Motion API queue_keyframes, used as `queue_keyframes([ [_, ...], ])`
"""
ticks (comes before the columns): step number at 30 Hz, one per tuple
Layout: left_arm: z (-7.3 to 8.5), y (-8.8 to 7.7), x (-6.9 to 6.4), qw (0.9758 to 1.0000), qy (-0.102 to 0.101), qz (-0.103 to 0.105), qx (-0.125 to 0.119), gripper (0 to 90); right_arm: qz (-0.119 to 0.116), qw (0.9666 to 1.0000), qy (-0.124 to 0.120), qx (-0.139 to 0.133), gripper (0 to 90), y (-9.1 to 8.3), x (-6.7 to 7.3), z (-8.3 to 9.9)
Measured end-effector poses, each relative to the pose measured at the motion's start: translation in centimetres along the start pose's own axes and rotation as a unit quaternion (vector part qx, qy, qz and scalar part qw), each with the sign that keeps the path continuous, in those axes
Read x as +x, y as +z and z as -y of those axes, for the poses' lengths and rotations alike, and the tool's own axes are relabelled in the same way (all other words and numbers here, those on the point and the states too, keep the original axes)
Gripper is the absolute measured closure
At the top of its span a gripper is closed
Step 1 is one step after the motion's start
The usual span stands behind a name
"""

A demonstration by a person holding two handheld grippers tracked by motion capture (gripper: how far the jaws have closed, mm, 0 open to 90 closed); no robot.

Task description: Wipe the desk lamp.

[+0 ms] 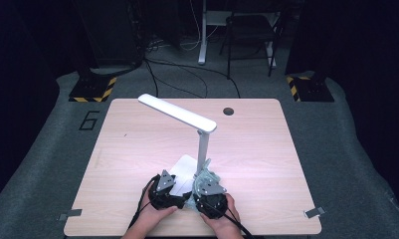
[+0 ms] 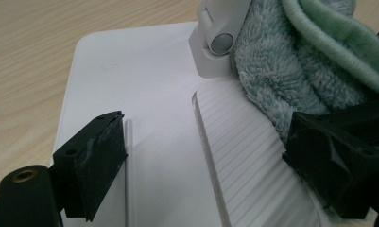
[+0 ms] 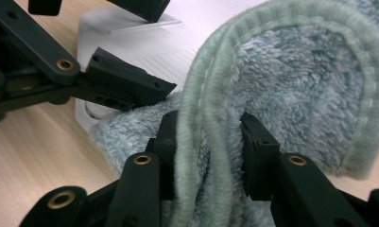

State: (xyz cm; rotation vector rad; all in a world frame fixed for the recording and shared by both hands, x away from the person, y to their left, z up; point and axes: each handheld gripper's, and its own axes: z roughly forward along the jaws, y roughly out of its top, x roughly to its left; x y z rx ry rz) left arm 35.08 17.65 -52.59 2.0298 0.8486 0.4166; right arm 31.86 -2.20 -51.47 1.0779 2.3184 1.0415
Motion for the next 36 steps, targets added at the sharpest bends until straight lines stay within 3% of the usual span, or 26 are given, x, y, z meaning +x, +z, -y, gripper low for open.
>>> queue_keyframes([
  [3,0.0,0.0,0.0,1.0,0.0,-0.001,0.0,13.1,-0.007,0.9999,0.009,-0.001,64.7,0.3,-0.7,-0.1],
  [6,0.0,0.0,0.0,1.0,0.002,-0.002,0.0,13.1,0.024,0.9997,0.003,-0.009,64.7,0.9,-2.0,-0.3],
  [9,0.0,0.0,0.0,1.0,-0.001,-0.001,0.0,13.1,0.04,0.9991,0.014,-0.009,64.7,1.3,-3.6,-0.6],
  [10,0.0,0.0,0.0,1.0,0.0,-0.002,0.0,13.0,0.05,0.9983,0.027,-0.008,64.6,1.6,-4.3,-0.8],
  [14,0.0,0.0,-0.1,1.0,-0.001,-0.002,0.001,12.7,0.052,0.9964,0.066,-0.009,64.5,2.0,-6.0,-1.3],
  [19,0.0,0.0,-0.1,1.0,-0.002,-0.003,-0.001,12.7,0.054,0.9948,0.086,-0.009,64.8,2.1,-7.5,-1.5],
  [22,0.0,0.0,-0.1,1.0,-0.002,-0.002,0.0,12.7,0.051,0.9943,0.093,-0.014,67.5,1.4,-8.0,-1.5],
  [25,0.0,0.0,-0.1,1.0,-0.001,-0.003,0.0,12.7,0.049,0.9956,0.078,-0.016,69.9,0.4,-8.5,-1.1],
  [27,0.0,0.0,-0.1,1.0,-0.001,-0.003,0.0,12.7,0.05,0.9952,0.083,-0.014,70.2,-0.4,-9.2,-0.5],
  [30,0.0,0.0,-0.1,1.0,-0.002,-0.003,0.0,12.7,0.058,0.9929,0.103,-0.015,71.0,-1.6,-10.5,0.2],
  [32,0.0,0.0,-0.1,1.0,-0.002,-0.003,0.0,12.6,0.068,0.9927,0.098,-0.017,72.3,-2.3,-11.4,0.5],
  [36,0.0,0.0,-0.1,1.0,-0.002,-0.003,0.0,12.7,0.08,0.9898,0.116,-0.019,71.7,-3.9,-13.1,1.5],
])
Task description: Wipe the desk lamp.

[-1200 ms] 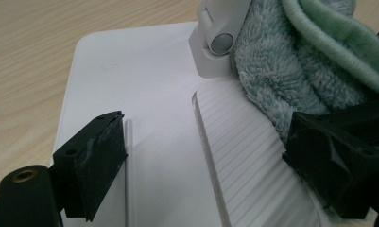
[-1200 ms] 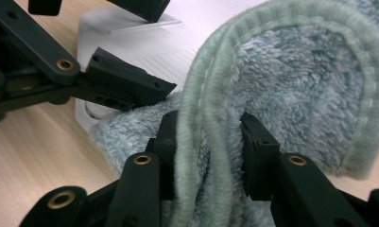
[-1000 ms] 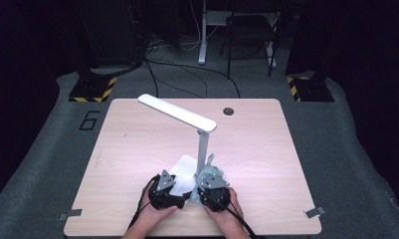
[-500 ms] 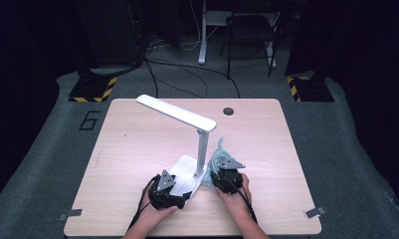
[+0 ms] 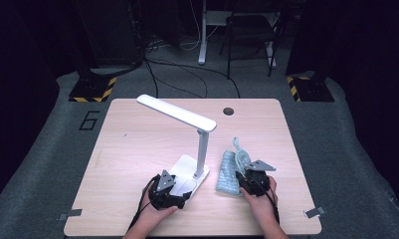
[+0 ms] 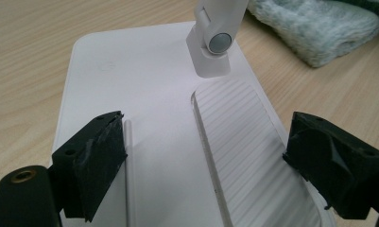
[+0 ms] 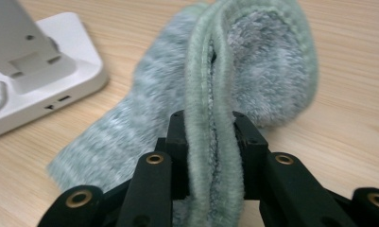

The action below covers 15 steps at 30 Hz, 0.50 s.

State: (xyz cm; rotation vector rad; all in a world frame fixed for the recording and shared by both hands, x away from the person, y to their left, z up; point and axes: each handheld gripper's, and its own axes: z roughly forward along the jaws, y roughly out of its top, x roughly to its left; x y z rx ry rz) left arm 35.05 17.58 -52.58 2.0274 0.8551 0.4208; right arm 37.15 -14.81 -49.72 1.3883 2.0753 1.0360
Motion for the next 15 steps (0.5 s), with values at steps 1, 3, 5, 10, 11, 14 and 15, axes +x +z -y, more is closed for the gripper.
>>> queue_keyframes([
  [1,0.0,0.0,0.0,1.0,0.0,0.0,0.0,12.6,0.004,1.0,0.004,-0.003,71.5,-0.3,-0.5,0.2],
  [3,0.0,0.0,0.0,1.0,0.0,0.0,0.0,12.7,0.012,0.9999,0.009,-0.009,71.3,-0.7,-1.3,0.6],
  [5,0.0,0.0,0.0,1.0,0.0,0.0,0.0,12.6,0.016,0.9996,0.022,-0.01,70.7,-1.0,-1.8,0.9],
  [10,0.0,0.0,0.0,1.0,0.0,0.0,0.0,12.6,0.036,0.9984,0.04,-0.016,62.5,-1.2,-2.8,1.3],
  [11,0.0,0.0,0.0,1.0,0.0,0.0,0.0,12.6,0.03,0.9979,0.053,-0.022,62.3,-1.3,-2.7,1.4],
  [14,0.0,0.0,0.0,1.0,0.0,0.0,0.0,12.6,-0.001,0.9981,0.043,-0.044,58.6,-1.6,-2.1,1.3],
  [15,0.0,0.0,0.0,1.0,0.0,0.0,0.0,12.6,-0.01,0.9981,0.033,-0.052,57.1,-1.7,-1.7,1.1],
])
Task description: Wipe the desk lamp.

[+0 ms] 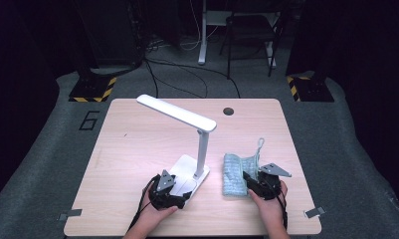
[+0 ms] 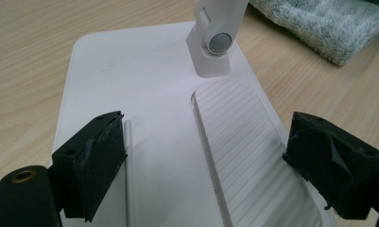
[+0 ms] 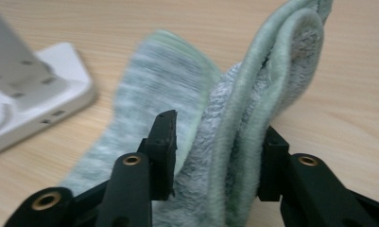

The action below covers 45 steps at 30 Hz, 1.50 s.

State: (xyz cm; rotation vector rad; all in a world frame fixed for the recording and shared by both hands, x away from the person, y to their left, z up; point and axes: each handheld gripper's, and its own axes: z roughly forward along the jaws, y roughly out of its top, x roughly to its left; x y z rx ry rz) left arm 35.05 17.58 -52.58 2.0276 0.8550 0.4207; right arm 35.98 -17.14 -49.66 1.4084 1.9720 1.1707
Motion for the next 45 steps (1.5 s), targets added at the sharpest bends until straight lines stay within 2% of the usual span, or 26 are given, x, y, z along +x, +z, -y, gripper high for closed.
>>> queue_keyframes([
  [3,0.0,0.0,0.0,1.0,0.0,0.0,0.0,12.6,-0.039,0.999,-0.011,-0.016,55.0,0.0,1.5,-0.1],
  [6,0.0,0.0,0.0,1.0,0.0,0.0,0.001,12.6,-0.059,0.9971,-0.045,-0.015,51.2,0.3,2.9,0.0],
  [8,0.0,0.0,0.0,1.0,0.0,0.0,0.0,12.6,-0.071,0.9951,-0.069,0.006,50.2,1.0,3.5,0.2],
  [10,0.0,0.0,0.0,1.0,0.0,0.0,0.0,12.6,-0.073,0.9941,-0.075,0.03,47.7,1.7,3.9,0.6],
  [12,0.0,0.0,0.0,1.0,0.0,0.0,0.0,12.6,-0.078,0.9941,-0.062,0.042,46.1,2.1,3.9,0.7],
  [13,0.0,0.0,0.0,1.0,0.0,0.0,0.001,12.6,-0.086,0.9936,-0.062,0.038,45.7,2.2,3.7,0.7],
  [14,0.0,0.0,0.0,1.0,0.0,0.0,0.001,12.6,-0.092,0.9939,-0.052,0.033,45.3,2.0,3.7,0.6],
  [16,0.0,-0.1,0.1,1.0,0.001,0.005,0.006,12.6,-0.106,0.9936,-0.036,0.016,44.6,1.5,3.6,0.4],
  [20,0.0,0.0,0.0,1.0,0.0,0.0,0.001,12.6,-0.145,0.9887,-0.022,-0.031,42.8,0.3,3.6,-0.2],
  [21,0.0,0.0,0.0,1.0,0.0,0.0,0.0,12.6,-0.145,0.9884,-0.026,-0.037,42.9,0.0,3.7,-0.4],
  [22,0.0,0.0,0.0,1.0,0.0,0.0,0.0,12.6,-0.136,0.9891,-0.036,-0.045,43.8,-0.4,3.9,-0.6],
  [25,0.0,0.0,0.0,1.0,0.0,0.0,0.0,12.6,-0.085,0.9929,-0.064,-0.053,49.0,-0.8,4.0,-0.7],
  [27,0.0,0.0,0.0,1.0,0.0,0.0,0.0,12.6,-0.073,0.9939,-0.071,-0.043,56.4,-0.7,3.7,-0.6],
  [30,0.0,0.0,0.0,1.0,-0.001,0.0,0.0,12.6,-0.048,0.9961,-0.073,-0.014,59.1,-0.2,3.3,-0.3],
  [33,0.0,0.0,0.0,1.0,0.0,0.0,0.0,12.6,-0.046,0.9971,-0.061,-0.003,60.2,0.2,2.9,-0.1],
  [37,0.0,0.0,0.0,1.0,0.0,0.0,0.0,12.6,-0.028,0.9981,-0.052,-0.019,60.6,-0.1,2.5,-0.1],
  [39,0.0,0.0,0.0,1.0,0.0,0.0,0.0,12.6,-0.024,0.9981,-0.057,-0.008,57.1,0.2,2.4,0.0],
  [41,0.0,0.0,0.0,1.0,0.0,0.0,0.0,12.6,-0.033,0.9972,-0.068,0.007,53.1,0.6,2.5,0.3],
  [42,0.0,0.0,0.0,1.0,0.0,0.0,0.0,12.6,-0.041,0.9964,-0.074,0.011,50.7,0.8,2.7,0.4],
  [43,0.0,0.0,0.0,1.0,0.0,0.0,0.001,12.6,-0.045,0.9949,-0.089,0.014,47.7,0.9,3.0,0.4],
  [45,0.0,0.0,0.0,1.0,0.0,0.0,0.001,12.6,-0.041,0.9933,-0.105,0.024,42.9,1.2,3.9,0.6],
])
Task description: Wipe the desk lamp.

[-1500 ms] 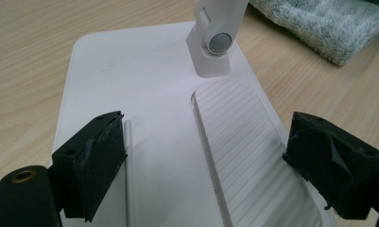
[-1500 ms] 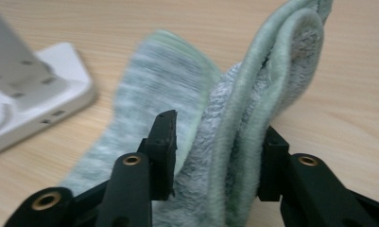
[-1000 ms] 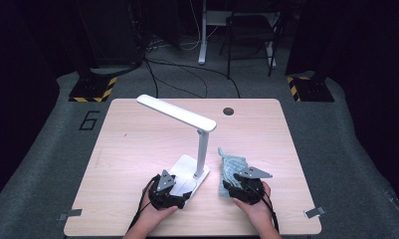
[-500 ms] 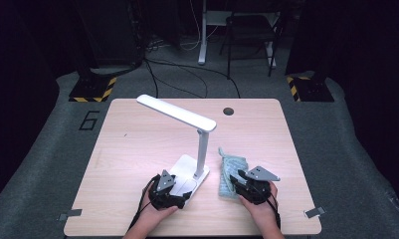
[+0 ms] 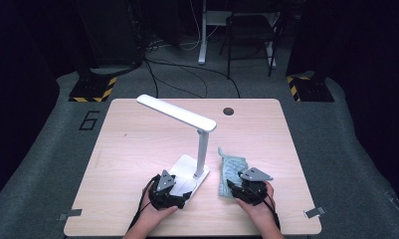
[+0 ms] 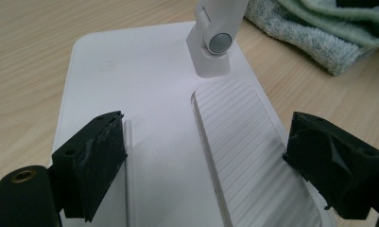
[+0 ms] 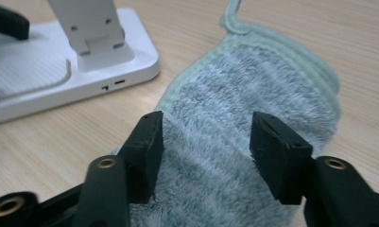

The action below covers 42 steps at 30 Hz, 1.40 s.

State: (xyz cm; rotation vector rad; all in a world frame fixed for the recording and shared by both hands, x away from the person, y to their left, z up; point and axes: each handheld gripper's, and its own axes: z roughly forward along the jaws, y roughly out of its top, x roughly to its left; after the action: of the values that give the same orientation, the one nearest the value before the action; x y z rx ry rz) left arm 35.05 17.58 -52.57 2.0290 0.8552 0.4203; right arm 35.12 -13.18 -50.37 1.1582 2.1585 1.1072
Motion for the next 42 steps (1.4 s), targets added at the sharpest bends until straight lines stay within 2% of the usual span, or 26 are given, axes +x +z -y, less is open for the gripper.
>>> queue_keyframes([
  [1,0.0,0.0,0.0,1.0,0.0,0.0,0.0,12.6,0.009,0.9999,-0.013,0.006,41.0,0.3,0.3,0.0],
  [3,0.0,0.0,0.0,1.0,0.0,0.0,0.0,12.6,0.019,0.9996,-0.017,0.011,37.1,0.6,0.6,0.1],
  [4,0.0,0.0,0.0,1.0,0.0,0.0,0.0,12.6,0.017,0.9995,-0.021,0.015,35.3,0.7,0.5,0.1],
  [6,0.0,0.0,0.0,1.0,0.0,0.0,0.0,12.6,0.022,0.9997,-0.002,0.014,32.4,1.0,0.4,0.1],
  [8,0.0,0.0,0.0,1.0,0.0,0.0,0.0,12.6,0.016,0.9997,0.001,0.019,31.7,1.1,0.1,0.2],
  [10,0.0,0.0,0.0,1.0,0.0,0.0,0.0,12.6,0.014,0.9995,0.017,0.024,29.5,1.4,0.1,0.3],
  [11,0.0,0.0,0.0,1.0,0.0,0.0,0.0,12.6,0.012,0.9994,0.012,0.031,28.3,1.6,0.0,0.4],
  [13,0.0,0.0,0.0,1.0,0.0,0.0,0.0,12.6,0.009,0.9992,0.02,0.033,27.0,1.9,-0.1,0.5],
  [14,0.0,0.0,0.0,1.0,0.0,0.0,0.0,12.6,0.011,0.9987,0.029,0.039,26.9,1.8,-0.1,0.4],
  [16,0.0,0.0,0.0,1.0,0.0,0.0,0.0,12.6,0.011,0.999,0.018,0.038,26.9,1.8,-0.2,0.4],
  [20,0.0,0.0,0.0,1.0,0.0,0.0,0.0,12.6,0.011,0.9992,0.016,0.034,26.3,1.9,-0.1,0.5],
  [21,0.0,0.0,0.0,1.0,0.0,0.0,0.0,12.6,0.01,0.999,0.025,0.037,26.3,1.9,-0.1,0.5],
  [24,0.0,0.0,0.0,1.0,0.0,0.0,0.0,12.6,0.009,0.9988,0.027,0.039,28.7,2.1,-0.2,0.8],
  [29,0.0,-0.1,0.1,1.0,0.001,0.005,0.005,12.6,0.021,0.9983,0.022,0.05,41.2,1.9,-0.2,0.5],
  [31,0.0,-0.1,0.1,1.0,0.001,0.005,0.005,12.6,0.016,0.9982,0.029,0.05,42.6,1.7,-0.6,0.4],
  [33,0.0,-0.1,0.1,1.0,0.001,0.005,0.005,12.6,0.027,0.9982,0.023,0.049,42.1,1.5,-1.1,0.5],
  [35,0.0,-0.1,0.1,1.0,0.001,0.006,0.005,12.6,0.049,0.9966,0.042,0.052,42.3,1.1,-1.7,0.6],
  [37,0.0,-0.1,0.1,1.0,0.001,0.006,0.006,12.6,0.069,0.995,0.049,0.054,42.1,0.7,-2.7,0.8],
  [39,0.0,0.0,0.0,1.0,0.0,0.0,0.0,12.6,0.087,0.9928,0.063,0.053,41.9,0.2,-4.1,1.1],
  [41,0.0,-0.1,0.1,1.0,0.001,0.006,0.006,12.6,0.097,0.9904,0.081,0.054,41.4,-0.2,-5.0,1.3],
  [42,0.0,0.0,0.0,1.0,0.0,0.0,0.0,12.6,0.098,0.99,0.087,0.05,41.1,-0.3,-5.5,1.4],
])
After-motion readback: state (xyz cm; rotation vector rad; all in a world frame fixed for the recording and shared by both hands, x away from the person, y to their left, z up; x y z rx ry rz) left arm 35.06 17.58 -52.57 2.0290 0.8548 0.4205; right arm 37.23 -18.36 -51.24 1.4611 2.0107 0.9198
